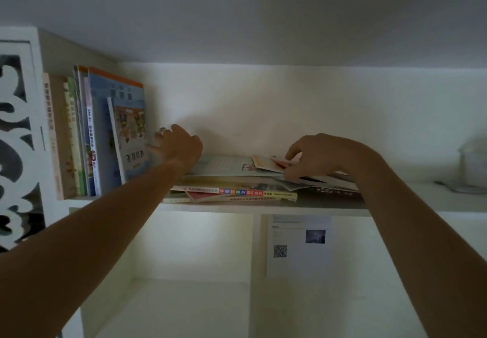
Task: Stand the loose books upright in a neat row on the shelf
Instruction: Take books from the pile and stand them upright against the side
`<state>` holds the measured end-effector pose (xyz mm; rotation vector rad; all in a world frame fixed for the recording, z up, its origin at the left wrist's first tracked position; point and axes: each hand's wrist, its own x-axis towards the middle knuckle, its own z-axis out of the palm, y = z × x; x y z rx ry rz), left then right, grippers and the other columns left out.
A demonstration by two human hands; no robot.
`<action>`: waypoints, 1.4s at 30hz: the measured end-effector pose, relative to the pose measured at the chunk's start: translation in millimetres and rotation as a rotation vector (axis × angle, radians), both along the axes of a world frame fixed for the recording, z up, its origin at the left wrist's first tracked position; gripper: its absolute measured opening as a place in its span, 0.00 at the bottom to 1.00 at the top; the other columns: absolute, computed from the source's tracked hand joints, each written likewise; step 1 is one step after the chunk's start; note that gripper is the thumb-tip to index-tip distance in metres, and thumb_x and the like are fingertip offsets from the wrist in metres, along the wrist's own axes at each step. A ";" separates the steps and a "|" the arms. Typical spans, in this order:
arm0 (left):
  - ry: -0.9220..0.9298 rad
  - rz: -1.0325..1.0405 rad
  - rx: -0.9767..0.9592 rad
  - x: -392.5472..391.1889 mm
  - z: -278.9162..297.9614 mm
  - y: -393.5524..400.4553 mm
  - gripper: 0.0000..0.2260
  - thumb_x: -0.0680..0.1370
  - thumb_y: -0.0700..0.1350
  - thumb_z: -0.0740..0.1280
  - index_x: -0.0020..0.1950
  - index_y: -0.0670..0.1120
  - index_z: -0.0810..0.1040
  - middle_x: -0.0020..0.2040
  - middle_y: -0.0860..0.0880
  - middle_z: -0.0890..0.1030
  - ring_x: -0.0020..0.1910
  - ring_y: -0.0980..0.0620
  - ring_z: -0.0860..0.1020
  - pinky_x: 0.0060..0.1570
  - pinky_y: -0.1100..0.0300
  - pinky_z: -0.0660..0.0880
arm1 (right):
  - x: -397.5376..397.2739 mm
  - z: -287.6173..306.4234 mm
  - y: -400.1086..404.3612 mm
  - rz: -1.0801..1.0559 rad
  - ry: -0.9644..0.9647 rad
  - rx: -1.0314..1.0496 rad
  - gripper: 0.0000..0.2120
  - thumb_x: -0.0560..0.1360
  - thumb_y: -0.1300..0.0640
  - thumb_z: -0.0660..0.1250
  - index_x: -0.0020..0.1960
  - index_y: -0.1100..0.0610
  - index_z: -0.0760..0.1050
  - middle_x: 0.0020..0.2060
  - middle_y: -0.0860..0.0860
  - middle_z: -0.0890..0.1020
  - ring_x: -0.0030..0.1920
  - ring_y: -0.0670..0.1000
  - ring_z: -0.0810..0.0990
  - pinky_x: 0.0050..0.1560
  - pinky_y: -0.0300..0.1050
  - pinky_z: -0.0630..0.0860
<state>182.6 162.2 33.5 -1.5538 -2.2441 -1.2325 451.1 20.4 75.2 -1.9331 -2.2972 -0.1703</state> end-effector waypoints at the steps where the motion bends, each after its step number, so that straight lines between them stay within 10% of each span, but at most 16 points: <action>1: -0.033 0.013 -0.009 -1.6 -1.0 0.5 0.20 0.80 0.50 0.60 0.67 0.39 0.70 0.72 0.35 0.70 0.73 0.34 0.66 0.74 0.31 0.57 | 2.2 1.3 0.9 0.021 0.046 0.041 0.25 0.75 0.41 0.71 0.67 0.52 0.79 0.62 0.51 0.80 0.56 0.52 0.79 0.49 0.46 0.74; 9: -0.143 -0.048 -0.019 -6.6 -6.1 1.8 0.23 0.81 0.50 0.60 0.71 0.37 0.67 0.72 0.34 0.69 0.71 0.33 0.69 0.71 0.35 0.65 | -11.3 -9.4 20.7 0.073 0.101 0.571 0.15 0.80 0.53 0.69 0.63 0.57 0.74 0.50 0.57 0.82 0.44 0.55 0.81 0.48 0.51 0.82; 15: -0.375 -0.092 0.115 -9.4 -0.8 -1.3 0.30 0.81 0.48 0.62 0.78 0.36 0.56 0.74 0.33 0.67 0.72 0.33 0.69 0.70 0.38 0.69 | 0.0 -28.2 24.4 -0.124 0.060 0.289 0.17 0.78 0.50 0.71 0.64 0.56 0.76 0.50 0.56 0.82 0.44 0.54 0.80 0.49 0.51 0.82; 19: -0.547 -0.081 0.265 -31.1 8.5 3.0 0.31 0.82 0.47 0.60 0.80 0.35 0.52 0.77 0.32 0.63 0.75 0.33 0.65 0.74 0.40 0.64 | -14.3 -30.3 22.9 -0.123 0.113 0.544 0.13 0.79 0.51 0.68 0.63 0.50 0.80 0.47 0.54 0.83 0.42 0.54 0.78 0.45 0.46 0.74; 23: -0.592 -0.104 0.318 -46.2 13.4 0.4 0.25 0.82 0.45 0.58 0.77 0.35 0.63 0.74 0.32 0.68 0.72 0.31 0.69 0.71 0.39 0.68 | -59.5 -26.9 23.2 0.090 0.331 0.800 0.17 0.81 0.40 0.65 0.63 0.48 0.80 0.45 0.50 0.87 0.42 0.54 0.85 0.43 0.43 0.80; 27: -0.580 -0.104 0.353 -54.6 24.5 -4.0 0.17 0.84 0.32 0.55 0.72 0.26 0.63 0.70 0.26 0.70 0.69 0.30 0.73 0.65 0.43 0.73 | -116.6 -9.3 28.7 0.382 0.798 0.847 0.15 0.79 0.55 0.71 0.65 0.53 0.81 0.56 0.48 0.86 0.47 0.42 0.84 0.45 0.21 0.71; 32: -0.793 -0.308 0.346 -95.6 25.0 -12.7 0.24 0.87 0.50 0.49 0.77 0.36 0.66 0.74 0.35 0.71 0.72 0.35 0.71 0.73 0.42 0.69 | -193.2 -12.3 43.0 0.536 1.157 0.788 0.14 0.79 0.56 0.72 0.64 0.54 0.79 0.61 0.48 0.83 0.53 0.38 0.78 0.48 0.17 0.70; 36: -0.985 -0.536 0.244 -128.3 19.9 2.6 0.40 0.75 0.73 0.49 0.70 0.46 0.76 0.65 0.42 0.81 0.64 0.41 0.79 0.67 0.43 0.75 | -248.2 -36.0 58.2 0.589 1.062 0.664 0.13 0.78 0.55 0.73 0.60 0.56 0.77 0.55 0.51 0.83 0.51 0.47 0.80 0.45 0.25 0.72; 39: -1.041 -0.652 0.153 -131.4 30.8 -21.3 0.32 0.82 0.69 0.49 0.53 0.46 0.81 0.39 0.45 0.84 0.48 0.44 0.84 0.44 0.56 0.82 | -273.5 -56.2 74.4 0.615 0.882 0.560 0.20 0.78 0.47 0.71 0.65 0.53 0.71 0.57 0.50 0.78 0.55 0.49 0.78 0.57 0.45 0.79; 42: -1.047 -0.773 0.042 -138.4 40.0 -32.2 0.32 0.84 0.65 0.51 0.39 0.47 0.84 0.36 0.44 0.84 0.42 0.44 0.84 0.39 0.56 0.81 | -275.0 -55.5 77.2 0.636 0.801 0.382 0.34 0.73 0.33 0.69 0.71 0.48 0.63 0.66 0.49 0.70 0.63 0.52 0.75 0.63 0.55 0.78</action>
